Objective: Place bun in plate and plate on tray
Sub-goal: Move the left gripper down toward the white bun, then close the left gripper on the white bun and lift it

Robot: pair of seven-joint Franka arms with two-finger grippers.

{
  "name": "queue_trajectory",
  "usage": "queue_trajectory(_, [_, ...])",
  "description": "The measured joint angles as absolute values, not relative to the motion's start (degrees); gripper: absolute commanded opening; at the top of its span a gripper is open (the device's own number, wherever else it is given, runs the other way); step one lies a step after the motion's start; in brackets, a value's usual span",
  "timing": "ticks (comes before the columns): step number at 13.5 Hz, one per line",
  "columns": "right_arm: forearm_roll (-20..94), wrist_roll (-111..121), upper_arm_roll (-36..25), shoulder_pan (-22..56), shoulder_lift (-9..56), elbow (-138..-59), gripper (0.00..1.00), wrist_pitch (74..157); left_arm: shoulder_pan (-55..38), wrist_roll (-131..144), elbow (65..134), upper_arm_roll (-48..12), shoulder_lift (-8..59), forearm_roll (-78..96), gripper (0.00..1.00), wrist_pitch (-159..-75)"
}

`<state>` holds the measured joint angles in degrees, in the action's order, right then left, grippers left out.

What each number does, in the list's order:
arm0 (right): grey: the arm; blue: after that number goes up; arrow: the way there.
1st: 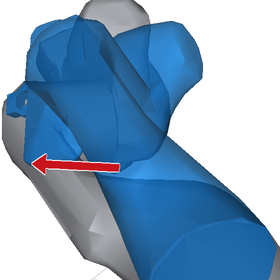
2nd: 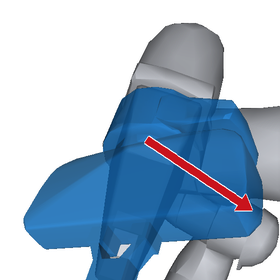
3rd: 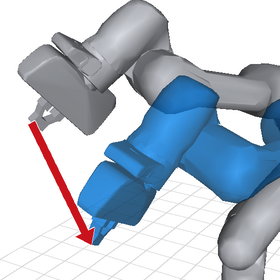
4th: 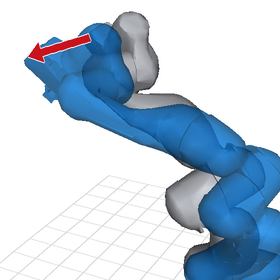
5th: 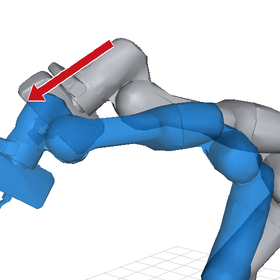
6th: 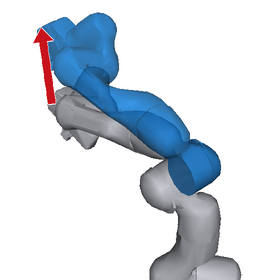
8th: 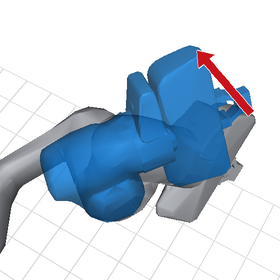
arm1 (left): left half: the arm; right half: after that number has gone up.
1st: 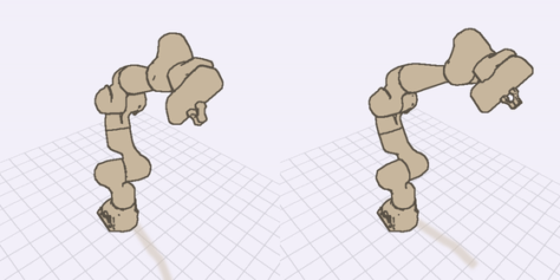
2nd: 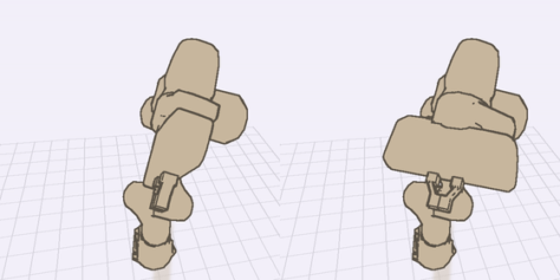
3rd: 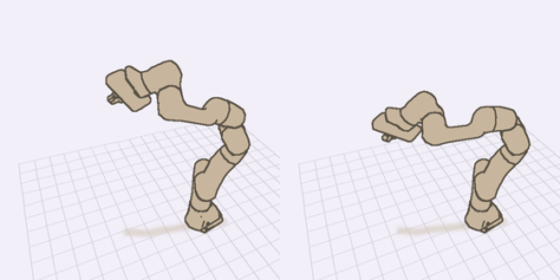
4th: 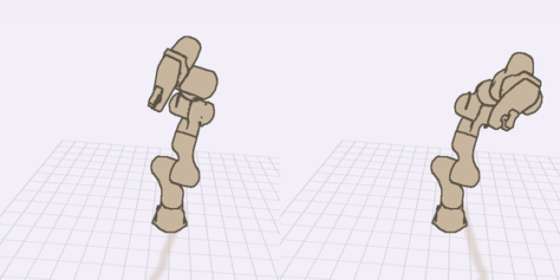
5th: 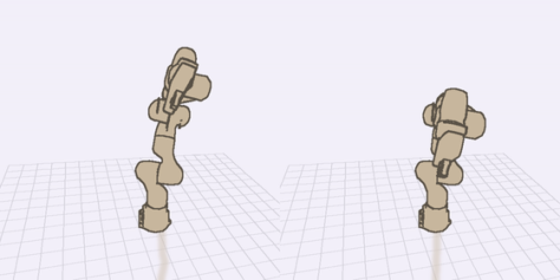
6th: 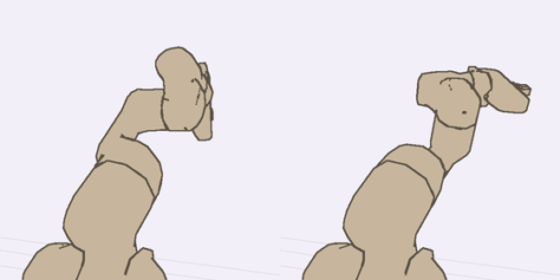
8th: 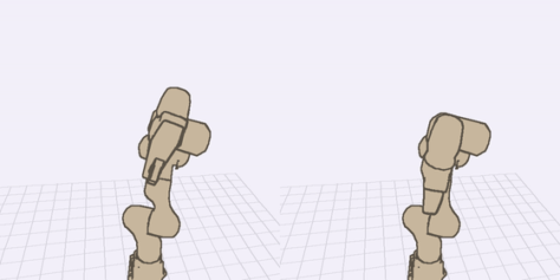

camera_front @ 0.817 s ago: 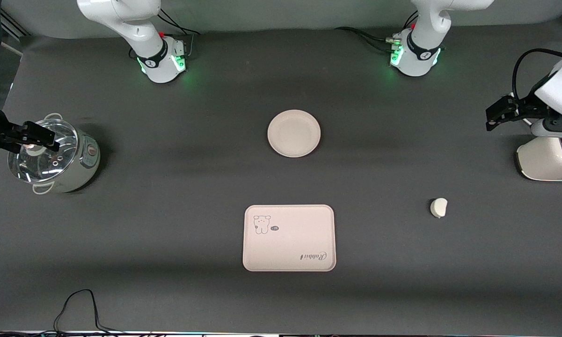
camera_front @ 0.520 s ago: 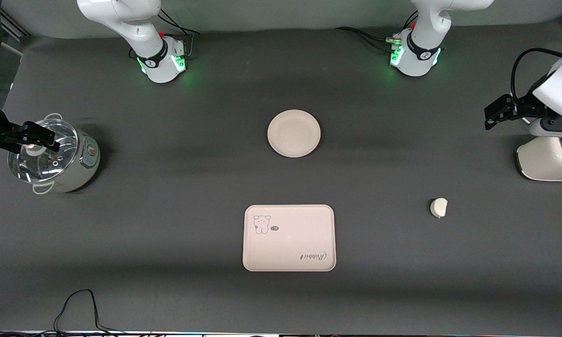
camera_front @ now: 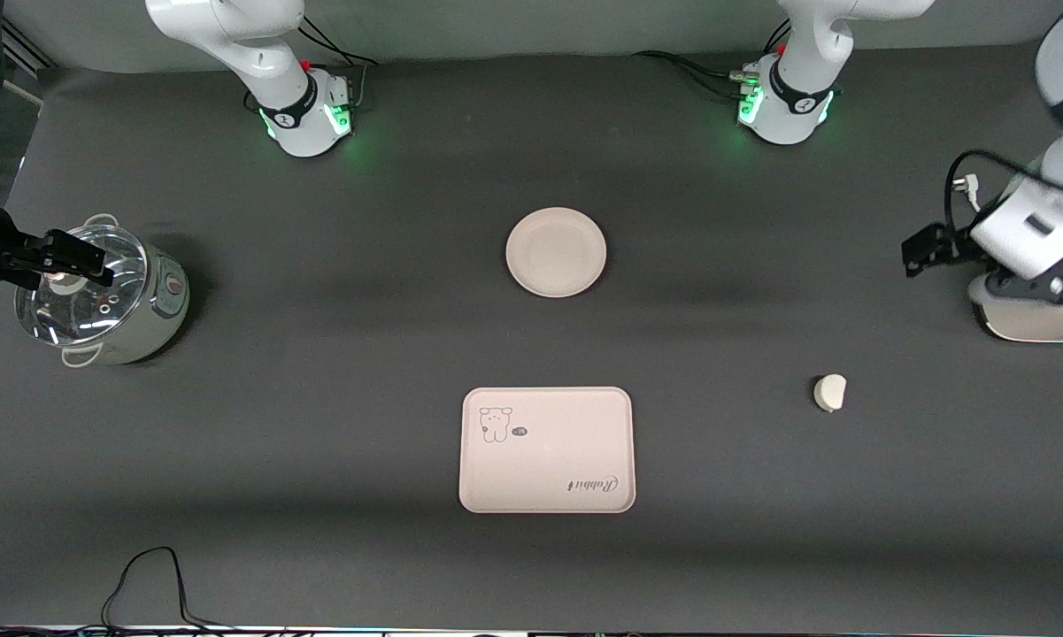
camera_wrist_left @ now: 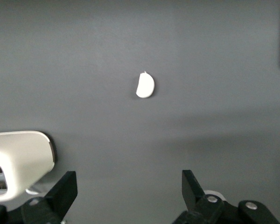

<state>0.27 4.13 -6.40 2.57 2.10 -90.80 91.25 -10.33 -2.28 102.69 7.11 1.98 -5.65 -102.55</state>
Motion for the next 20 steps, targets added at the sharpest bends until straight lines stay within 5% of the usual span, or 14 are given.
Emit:
queue_trajectory(6, [0.3,4.1,-6.4,2.6,2.1,-90.9,1.00,91.2,-8.6,-2.3,113.0,7.5,14.2,-5.9,1.00,-128.8])
queue_trajectory(14, [0.3,4.1,-6.4,2.6,2.2,-90.9,1.00,91.2,-8.4,-2.0,116.3,7.3,27.4,-1.9,0.93,-145.4])
queue_trajectory(15, [0.3,4.1,-6.4,2.6,2.2,-90.9,1.00,91.2,-8.4,-2.0,116.4,7.3,28.3,-1.3,0.80,-146.4])
queue_trajectory(19, [0.3,4.1,-6.4,2.6,2.2,-90.9,1.00,91.2,-8.4,-2.0,116.4,7.3,29.5,0.7,0.00,-147.5])
queue_trajectory(20, [0.3,4.1,-6.4,2.6,2.2,-90.9,1.00,91.2,-8.4,-2.0,116.4,7.3,29.5,1.3,0.00,-147.5])
